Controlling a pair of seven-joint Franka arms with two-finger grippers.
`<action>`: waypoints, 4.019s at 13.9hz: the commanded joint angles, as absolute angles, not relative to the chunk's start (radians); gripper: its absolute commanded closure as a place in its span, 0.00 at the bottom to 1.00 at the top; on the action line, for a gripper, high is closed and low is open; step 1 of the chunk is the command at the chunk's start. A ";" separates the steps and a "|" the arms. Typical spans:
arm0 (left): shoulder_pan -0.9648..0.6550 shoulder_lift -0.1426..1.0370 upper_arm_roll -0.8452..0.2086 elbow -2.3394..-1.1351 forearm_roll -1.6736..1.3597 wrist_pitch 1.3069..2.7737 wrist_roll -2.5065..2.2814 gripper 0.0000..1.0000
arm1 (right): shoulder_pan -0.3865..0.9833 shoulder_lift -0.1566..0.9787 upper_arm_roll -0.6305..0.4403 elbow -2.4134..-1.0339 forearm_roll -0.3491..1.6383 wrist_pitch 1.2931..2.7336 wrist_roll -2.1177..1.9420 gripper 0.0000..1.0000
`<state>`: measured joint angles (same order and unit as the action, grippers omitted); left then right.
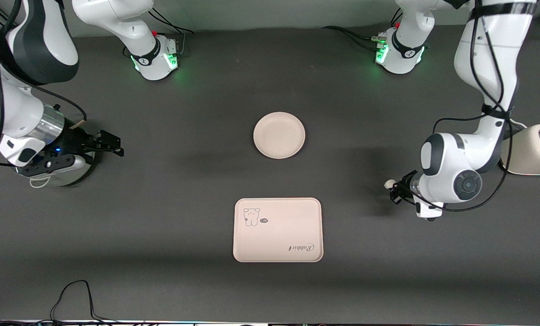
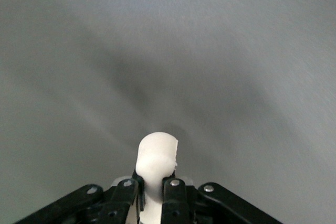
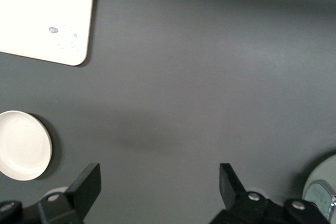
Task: Place bun in plate and plate on tray
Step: 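Carry the bun with the left gripper over the white plate, then lower the bun onto the plate and open the left gripper, then grip the plate rim with the right gripper while the left gripper withdraws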
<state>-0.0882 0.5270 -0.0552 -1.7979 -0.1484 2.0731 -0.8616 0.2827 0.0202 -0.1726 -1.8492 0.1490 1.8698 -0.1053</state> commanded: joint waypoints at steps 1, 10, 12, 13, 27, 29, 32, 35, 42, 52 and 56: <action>-0.132 0.451 -0.051 -1.712 -0.132 1.871 -0.894 0.83 | 0.317 0.012 -0.178 -1.855 0.167 1.849 -0.115 0.00; -0.297 0.072 -0.052 -1.749 -0.133 1.634 -0.902 0.79 | 0.357 0.009 -0.173 -1.839 0.166 1.781 -0.037 0.00; -0.388 0.072 -0.052 -1.752 -0.133 1.676 -0.955 0.79 | 0.357 0.006 -0.175 -1.842 0.166 1.775 -0.037 0.00; -0.422 0.081 -0.052 -1.755 -0.135 1.722 -0.991 0.79 | 0.357 0.003 -0.175 -1.842 0.166 1.767 -0.037 0.00; -0.868 0.534 -0.060 -1.807 0.043 2.239 -1.181 0.71 | 0.357 0.026 -0.176 -1.842 0.170 1.782 0.058 0.00; -0.891 0.569 -0.060 -1.805 0.043 2.276 -1.207 0.72 | 0.370 0.031 -0.173 -1.848 0.172 1.781 0.058 0.00; -0.900 0.584 -0.060 -1.805 0.043 2.287 -1.248 0.43 | 0.387 0.029 -0.173 -1.868 0.172 1.776 0.058 0.00; -0.902 0.589 -0.060 -1.804 0.043 2.287 -1.256 0.00 | 0.388 0.031 -0.173 -1.871 0.172 1.781 0.060 0.00; -0.868 0.532 -0.049 -1.796 0.038 2.246 -1.256 0.00 | 0.434 0.032 -0.173 -1.888 0.172 1.805 0.141 0.00; -0.329 0.212 -0.043 -1.802 0.043 2.028 -0.755 0.00 | 0.430 0.104 0.081 -1.956 0.169 2.014 0.404 0.00; -0.174 0.124 -0.045 -1.799 0.032 1.935 -0.522 0.00 | 0.434 0.210 0.184 -1.960 0.132 2.115 0.526 0.00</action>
